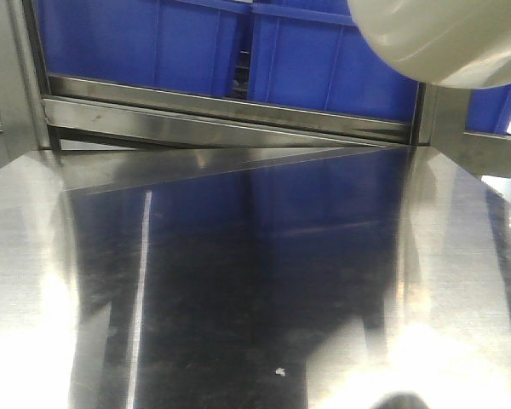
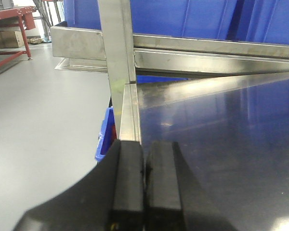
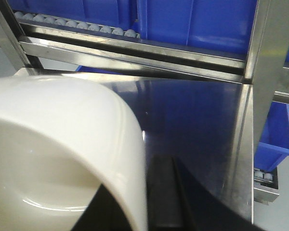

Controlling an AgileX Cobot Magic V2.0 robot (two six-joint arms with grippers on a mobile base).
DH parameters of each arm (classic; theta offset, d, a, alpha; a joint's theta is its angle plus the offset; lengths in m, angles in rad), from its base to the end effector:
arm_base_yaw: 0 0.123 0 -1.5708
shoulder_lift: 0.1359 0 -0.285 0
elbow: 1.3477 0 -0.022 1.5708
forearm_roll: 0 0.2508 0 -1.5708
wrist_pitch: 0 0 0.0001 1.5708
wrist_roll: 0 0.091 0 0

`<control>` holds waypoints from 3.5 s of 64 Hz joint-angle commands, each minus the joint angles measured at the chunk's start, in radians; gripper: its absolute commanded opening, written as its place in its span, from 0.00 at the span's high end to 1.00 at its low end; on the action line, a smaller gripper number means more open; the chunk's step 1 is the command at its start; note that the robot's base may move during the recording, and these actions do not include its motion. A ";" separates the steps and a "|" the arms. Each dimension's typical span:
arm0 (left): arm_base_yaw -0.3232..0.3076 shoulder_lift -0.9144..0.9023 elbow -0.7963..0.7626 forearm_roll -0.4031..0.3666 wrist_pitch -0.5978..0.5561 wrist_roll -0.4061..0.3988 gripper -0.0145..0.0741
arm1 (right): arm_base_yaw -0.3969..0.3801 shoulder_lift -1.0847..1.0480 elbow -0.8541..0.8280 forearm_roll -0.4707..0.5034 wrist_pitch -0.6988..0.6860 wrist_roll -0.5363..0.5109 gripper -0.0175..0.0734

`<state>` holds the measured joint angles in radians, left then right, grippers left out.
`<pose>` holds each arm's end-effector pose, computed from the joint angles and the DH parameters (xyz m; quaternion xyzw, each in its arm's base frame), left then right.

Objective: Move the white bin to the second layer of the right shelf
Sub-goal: 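Hold the lifted bin in the right gripper while the base backs away, then drive the base away from the table carrying the bin in the right gripper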

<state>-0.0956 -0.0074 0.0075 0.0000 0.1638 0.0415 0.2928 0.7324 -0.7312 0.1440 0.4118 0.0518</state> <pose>0.0558 -0.0053 0.1962 0.0503 0.7320 -0.0184 0.6792 0.1421 0.0483 0.3551 -0.0609 0.8089 0.1606 0.5623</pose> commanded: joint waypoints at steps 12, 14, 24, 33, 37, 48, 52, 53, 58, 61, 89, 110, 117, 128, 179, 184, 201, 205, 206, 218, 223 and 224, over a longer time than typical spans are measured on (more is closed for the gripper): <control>-0.006 -0.014 0.037 0.000 -0.086 -0.003 0.74 | -0.007 -0.011 -0.031 0.007 -0.112 -0.006 0.75; -0.006 -0.014 0.037 0.000 -0.086 -0.003 0.74 | -0.007 -0.011 -0.031 0.007 -0.112 -0.006 0.75; -0.006 -0.014 0.037 0.000 -0.086 -0.003 0.74 | -0.007 -0.011 -0.031 0.007 -0.112 -0.006 0.75; -0.006 -0.014 0.037 0.000 -0.086 -0.003 0.74 | -0.007 -0.011 -0.031 0.007 -0.112 -0.006 0.75; -0.006 -0.014 0.037 0.000 -0.086 -0.003 0.74 | -0.007 -0.011 -0.031 0.007 -0.112 -0.006 0.75; -0.006 -0.014 0.037 0.000 -0.086 -0.003 0.74 | -0.007 -0.011 -0.031 0.007 -0.112 -0.006 0.75; -0.006 -0.014 0.037 0.000 -0.086 -0.003 0.74 | -0.007 -0.011 -0.031 0.007 -0.112 -0.006 0.75; -0.006 -0.014 0.037 0.000 -0.086 -0.003 0.74 | -0.007 -0.011 -0.031 0.007 -0.112 -0.006 0.75; -0.006 -0.014 0.037 0.000 -0.086 -0.003 0.74 | -0.007 -0.011 -0.031 0.007 -0.112 -0.006 0.75; -0.006 -0.014 0.037 0.000 -0.086 -0.003 0.74 | -0.007 -0.011 -0.031 0.007 -0.112 -0.006 0.75; -0.006 -0.014 0.037 0.000 -0.086 -0.003 0.74 | -0.007 -0.011 -0.031 0.007 -0.112 -0.006 0.75; -0.006 -0.014 0.037 0.000 -0.086 -0.003 0.74 | -0.007 -0.011 -0.031 0.007 -0.112 -0.006 0.75; -0.006 -0.014 0.037 0.000 -0.086 -0.003 0.74 | -0.007 -0.011 -0.031 0.007 -0.112 -0.006 0.75; -0.006 -0.014 0.037 0.000 -0.086 -0.003 0.74 | -0.007 -0.011 -0.031 0.007 -0.112 -0.006 0.75; -0.006 -0.014 0.037 0.000 -0.086 -0.003 0.74 | -0.007 -0.010 -0.031 0.007 -0.112 -0.006 0.75; -0.006 -0.014 0.037 0.000 -0.086 -0.003 0.74 | -0.007 -0.010 -0.031 0.007 -0.112 -0.006 0.75; -0.006 -0.014 0.037 0.000 -0.086 -0.003 0.74 | -0.007 -0.010 -0.031 0.007 -0.112 -0.006 0.75; -0.006 -0.014 0.037 0.000 -0.086 -0.003 0.74 | -0.007 -0.010 -0.031 0.007 -0.112 -0.006 0.75; -0.006 -0.014 0.037 0.000 -0.086 -0.003 0.74 | -0.007 -0.010 -0.031 0.007 -0.112 -0.006 0.75; -0.006 -0.014 0.037 0.000 -0.086 -0.003 0.74 | -0.007 -0.010 -0.031 0.007 -0.112 -0.006 0.75; -0.006 -0.014 0.037 0.000 -0.086 -0.003 0.74 | -0.007 -0.010 -0.031 0.007 -0.112 -0.006 0.75; -0.006 -0.014 0.037 0.000 -0.086 -0.003 0.74 | -0.007 -0.010 -0.031 0.007 -0.112 -0.006 0.75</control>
<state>-0.0956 -0.0074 0.0075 0.0000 0.1638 0.0415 0.2928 0.7324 -0.7312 0.1440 0.4052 0.0502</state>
